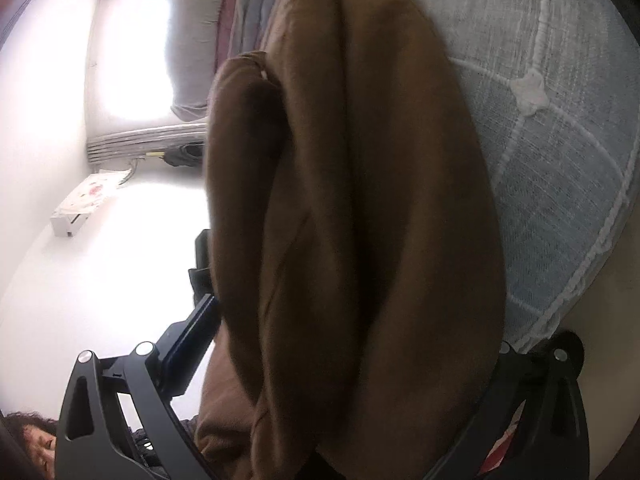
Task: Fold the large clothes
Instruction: 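Grasp the jacket bundle with both tools and roll it over lengthwise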
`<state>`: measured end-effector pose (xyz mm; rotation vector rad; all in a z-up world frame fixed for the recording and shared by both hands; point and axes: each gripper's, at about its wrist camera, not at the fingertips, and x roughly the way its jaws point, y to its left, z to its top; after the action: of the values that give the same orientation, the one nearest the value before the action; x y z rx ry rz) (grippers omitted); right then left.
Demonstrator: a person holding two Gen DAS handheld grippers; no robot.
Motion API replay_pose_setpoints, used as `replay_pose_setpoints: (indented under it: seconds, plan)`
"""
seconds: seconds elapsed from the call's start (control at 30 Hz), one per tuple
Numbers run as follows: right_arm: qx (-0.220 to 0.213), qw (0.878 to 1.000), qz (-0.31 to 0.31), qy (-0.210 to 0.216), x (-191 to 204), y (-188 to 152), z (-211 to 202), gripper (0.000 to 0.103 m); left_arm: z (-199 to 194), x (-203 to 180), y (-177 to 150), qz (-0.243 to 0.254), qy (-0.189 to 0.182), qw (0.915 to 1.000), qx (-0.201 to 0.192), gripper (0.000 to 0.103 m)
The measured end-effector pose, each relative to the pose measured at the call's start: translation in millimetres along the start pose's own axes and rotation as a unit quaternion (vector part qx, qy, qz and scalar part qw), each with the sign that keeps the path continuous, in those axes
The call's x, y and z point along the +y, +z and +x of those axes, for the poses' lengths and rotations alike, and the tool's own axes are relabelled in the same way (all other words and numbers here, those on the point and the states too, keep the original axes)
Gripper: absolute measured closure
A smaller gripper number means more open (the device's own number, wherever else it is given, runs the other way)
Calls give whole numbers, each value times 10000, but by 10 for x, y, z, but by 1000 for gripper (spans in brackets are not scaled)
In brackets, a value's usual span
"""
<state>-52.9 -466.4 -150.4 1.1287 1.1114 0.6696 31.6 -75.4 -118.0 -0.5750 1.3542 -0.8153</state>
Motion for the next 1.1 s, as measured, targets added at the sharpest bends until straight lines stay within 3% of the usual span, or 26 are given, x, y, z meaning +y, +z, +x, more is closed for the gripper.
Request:
replay_pose_setpoints:
  seconds: [0.07, 0.13, 0.2, 0.33, 0.5, 0.63, 0.7, 0.73, 0.83, 0.93, 1.0, 1.1]
  plan:
    - [-109, 9995, -211, -186, 87, -61, 15, 12, -12, -88, -24, 102, 238, 9996, -82, 27]
    - [-246, 9985, -336, -358, 216, -110, -18, 43, -36, -177, -70, 357, 418, 9984, -163, 41]
    - [-367, 9978, -400, -371, 297, -155, -75, 58, -83, -283, -103, 566, 513, 9968, -227, 48]
    - [-504, 9948, -702, -532, 587, -231, -102, 61, -181, -589, -98, 1021, 832, 9904, -414, 56]
    - [-353, 9885, -1169, -890, 1046, -389, 17, 61, -545, -791, -30, 1319, 958, 9845, -647, 56]
    - [240, 9851, -1169, -1235, 1056, -406, 378, 53, -765, -546, -117, 1141, 1056, 9865, -506, 56]
    - [518, 9834, -924, -1475, 891, -325, 566, 36, -662, -215, -91, 840, 1006, 9913, -153, 50]
    - [608, 9845, -783, -1450, 803, -287, 584, 32, -653, -19, -159, 601, 907, 9940, -73, 43]
    - [355, 9902, -656, -1178, 785, -245, 396, 27, -685, 232, -144, 237, 297, 9992, -119, 40]
    - [-94, 9932, -574, -1013, 832, -109, 140, 15, -676, 264, -74, 199, 112, 9997, -10, 37]
    - [-116, 9949, -484, -878, 826, 62, 113, 8, -665, 288, -10, 138, 50, 9999, 23, 35]
    - [38, 9942, -297, -1037, 760, 244, 241, 7, -752, 396, 91, -139, -215, 9997, -58, 35]
